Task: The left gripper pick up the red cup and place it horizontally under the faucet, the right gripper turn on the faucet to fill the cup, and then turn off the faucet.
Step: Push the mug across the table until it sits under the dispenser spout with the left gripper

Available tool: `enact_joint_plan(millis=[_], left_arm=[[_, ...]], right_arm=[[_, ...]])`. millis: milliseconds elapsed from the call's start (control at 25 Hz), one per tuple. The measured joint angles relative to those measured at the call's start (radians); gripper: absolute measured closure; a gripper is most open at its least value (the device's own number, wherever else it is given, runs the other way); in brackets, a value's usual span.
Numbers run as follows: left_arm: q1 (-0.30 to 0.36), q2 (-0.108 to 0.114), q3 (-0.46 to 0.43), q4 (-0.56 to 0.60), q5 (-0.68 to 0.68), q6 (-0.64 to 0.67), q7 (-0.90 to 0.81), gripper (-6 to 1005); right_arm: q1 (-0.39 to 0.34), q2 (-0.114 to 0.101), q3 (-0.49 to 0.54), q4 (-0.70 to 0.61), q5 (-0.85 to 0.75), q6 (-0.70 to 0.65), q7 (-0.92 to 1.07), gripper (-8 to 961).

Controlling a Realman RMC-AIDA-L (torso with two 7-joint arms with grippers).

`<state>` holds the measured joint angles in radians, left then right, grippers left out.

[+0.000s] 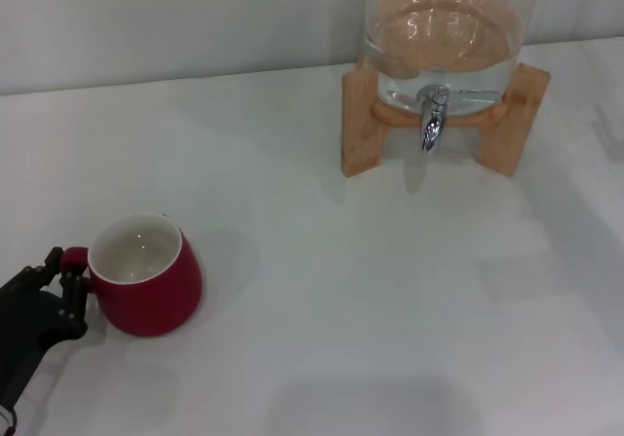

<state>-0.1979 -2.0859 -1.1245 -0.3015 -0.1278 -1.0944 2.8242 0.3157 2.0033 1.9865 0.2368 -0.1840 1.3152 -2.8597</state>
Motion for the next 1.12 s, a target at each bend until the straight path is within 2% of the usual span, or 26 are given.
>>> enact_joint_plan(millis=[280, 520, 920, 1120], left_arm=[[-0.011, 0.000, 0.004, -0.048, 0.009, -0.013, 0.000, 822], [-0.061, 0.001, 0.010, -0.082, 0.061, 0.003, -0.007, 822], [-0.081, 0.002, 0.013, -0.221, 0.167, 0.187, -0.075, 822], [-0.099, 0.005, 0.013, -0.293, 0.265, 0.267, -0.179, 822]], right_arm=[[0.000, 0.001, -0.006, -0.002, 0.000, 0.011, 0.005, 355], [0.002, 0.003, -0.025, -0.002, 0.000, 0.050, 0.008, 355], [0.002, 0.005, -0.081, -0.002, 0.001, 0.077, 0.011, 355], [0.002, 0.005, -0.090, -0.002, 0.006, 0.078, 0.011, 355]])
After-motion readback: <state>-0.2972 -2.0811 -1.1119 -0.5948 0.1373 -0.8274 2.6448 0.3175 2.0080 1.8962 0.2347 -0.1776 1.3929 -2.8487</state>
